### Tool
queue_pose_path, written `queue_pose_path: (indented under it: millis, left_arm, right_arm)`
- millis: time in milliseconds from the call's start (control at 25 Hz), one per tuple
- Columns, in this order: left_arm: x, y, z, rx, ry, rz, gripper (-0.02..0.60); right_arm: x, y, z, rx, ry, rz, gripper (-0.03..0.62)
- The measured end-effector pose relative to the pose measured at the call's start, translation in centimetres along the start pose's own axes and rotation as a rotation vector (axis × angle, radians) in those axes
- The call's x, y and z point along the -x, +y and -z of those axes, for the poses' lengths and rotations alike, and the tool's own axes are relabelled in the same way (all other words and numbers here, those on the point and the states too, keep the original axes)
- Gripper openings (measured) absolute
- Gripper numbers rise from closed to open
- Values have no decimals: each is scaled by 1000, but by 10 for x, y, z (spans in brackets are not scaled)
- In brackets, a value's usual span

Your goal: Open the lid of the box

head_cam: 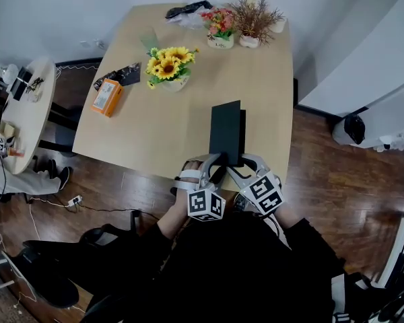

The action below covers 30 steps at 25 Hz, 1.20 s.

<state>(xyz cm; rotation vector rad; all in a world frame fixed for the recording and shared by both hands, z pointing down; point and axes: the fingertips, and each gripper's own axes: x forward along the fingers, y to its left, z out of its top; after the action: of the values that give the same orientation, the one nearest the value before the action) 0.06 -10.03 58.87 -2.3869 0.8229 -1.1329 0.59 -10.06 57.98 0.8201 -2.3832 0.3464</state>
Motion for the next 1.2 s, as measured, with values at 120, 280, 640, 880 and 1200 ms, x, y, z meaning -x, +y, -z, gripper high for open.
queue_pose_path:
  millis: [120, 280, 640, 880, 1200]
  left_arm:
    - [-4, 3, 3, 17, 1, -10, 158]
    - [-3, 10, 4, 127, -28, -22, 104]
    - [8, 23, 9, 401, -95, -38, 81]
    - [22, 34, 20, 688, -177, -30, 67]
    - [33, 46, 42, 992, -248, 9, 49]
  right_arm:
    - [-1, 4, -7, 19, 1, -1, 144]
    - [-2, 7, -13, 29, -7, 3, 133]
    - [25, -13, -27, -67, -102, 81, 124]
    - [24, -39, -1, -127, -59, 142, 123]
    - [11, -49, 30, -211, 18, 157, 110]
